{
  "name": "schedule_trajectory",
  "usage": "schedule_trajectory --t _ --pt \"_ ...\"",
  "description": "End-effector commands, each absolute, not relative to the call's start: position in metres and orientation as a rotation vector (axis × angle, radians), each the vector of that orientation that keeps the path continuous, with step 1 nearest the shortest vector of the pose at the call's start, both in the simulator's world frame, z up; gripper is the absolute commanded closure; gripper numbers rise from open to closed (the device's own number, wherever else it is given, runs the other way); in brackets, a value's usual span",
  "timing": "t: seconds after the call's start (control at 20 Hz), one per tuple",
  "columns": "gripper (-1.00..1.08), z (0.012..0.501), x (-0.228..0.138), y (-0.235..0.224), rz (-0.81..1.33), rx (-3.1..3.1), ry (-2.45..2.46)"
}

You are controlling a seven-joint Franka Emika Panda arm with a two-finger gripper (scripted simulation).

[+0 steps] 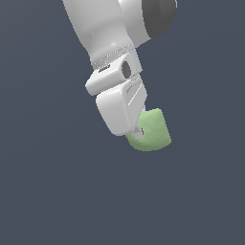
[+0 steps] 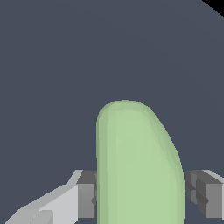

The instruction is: Pick up the object and move it to a goal position.

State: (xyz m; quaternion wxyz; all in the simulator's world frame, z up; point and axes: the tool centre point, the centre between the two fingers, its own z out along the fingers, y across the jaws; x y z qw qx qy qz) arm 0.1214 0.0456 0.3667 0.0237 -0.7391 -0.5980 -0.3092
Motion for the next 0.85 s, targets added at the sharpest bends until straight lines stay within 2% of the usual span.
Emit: schedule_trajectory --t 0.0,0.4,0.8 --pt "1.08 0.383 0.123 0.044 -1.002 -2.237 -1.883" --pt "1.08 0.418 0.126 0.038 -1.096 -2.120 -1.948" --pt "1.08 0.431 0.127 0.036 -1.126 -2.077 -1.969"
